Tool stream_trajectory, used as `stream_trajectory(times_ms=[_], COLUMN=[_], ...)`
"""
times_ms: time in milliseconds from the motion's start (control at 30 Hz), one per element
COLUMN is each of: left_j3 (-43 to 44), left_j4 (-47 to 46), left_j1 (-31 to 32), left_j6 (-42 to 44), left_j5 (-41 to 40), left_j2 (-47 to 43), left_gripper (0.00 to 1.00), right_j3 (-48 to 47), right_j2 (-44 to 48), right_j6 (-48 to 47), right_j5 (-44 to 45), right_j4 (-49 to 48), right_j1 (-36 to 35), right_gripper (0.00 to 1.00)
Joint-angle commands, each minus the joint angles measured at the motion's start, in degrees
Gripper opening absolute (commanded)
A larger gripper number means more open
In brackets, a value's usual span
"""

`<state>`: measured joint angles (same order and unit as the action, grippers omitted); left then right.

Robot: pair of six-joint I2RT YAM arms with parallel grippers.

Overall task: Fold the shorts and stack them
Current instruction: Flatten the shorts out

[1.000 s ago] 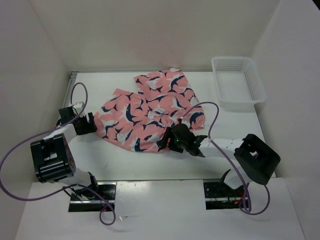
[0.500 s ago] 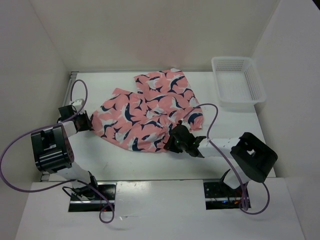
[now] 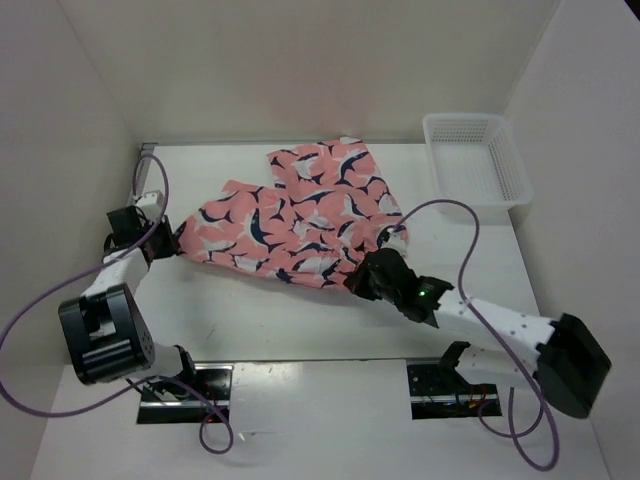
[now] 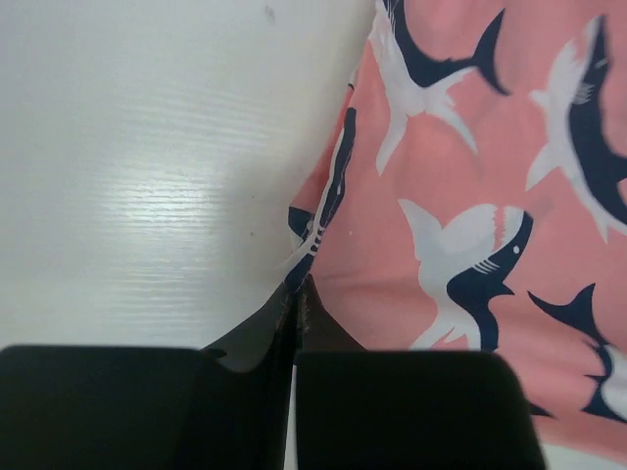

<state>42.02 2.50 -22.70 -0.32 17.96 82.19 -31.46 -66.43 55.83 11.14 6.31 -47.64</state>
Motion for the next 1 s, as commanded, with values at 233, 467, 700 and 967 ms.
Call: stream_trajectory(times_ms=[233, 467, 700, 967], left_j3=[1.49, 0.17, -0.35, -0.98], left_j4=[5.50, 5.50, 5.50, 5.50], left_j1=[-0.94, -0.94, -0.94, -0.94], left_j6=[0.32, 0.32, 0.32, 0.32], left_j5=[3.67, 4.37, 4.37, 4.37], left_j2=[-11.88, -11.88, -11.88, -11.88], left_gripper=[0.00, 0.00, 0.00, 0.00], right_j3=[8.16, 13.35, 14.52, 3.34], right_j2=[14.84, 20.91, 13.80, -11.33], right_j6=[2.26, 4.45, 5.87, 2.44], right_j5=[-5.40, -9.99, -12.19, -8.76], right_j4=[9.79, 6.27, -4.71, -10.17], right_j1=[-0.44, -0.44, -0.44, -2.28], right_gripper=[0.26, 0.91, 0.87, 0.83])
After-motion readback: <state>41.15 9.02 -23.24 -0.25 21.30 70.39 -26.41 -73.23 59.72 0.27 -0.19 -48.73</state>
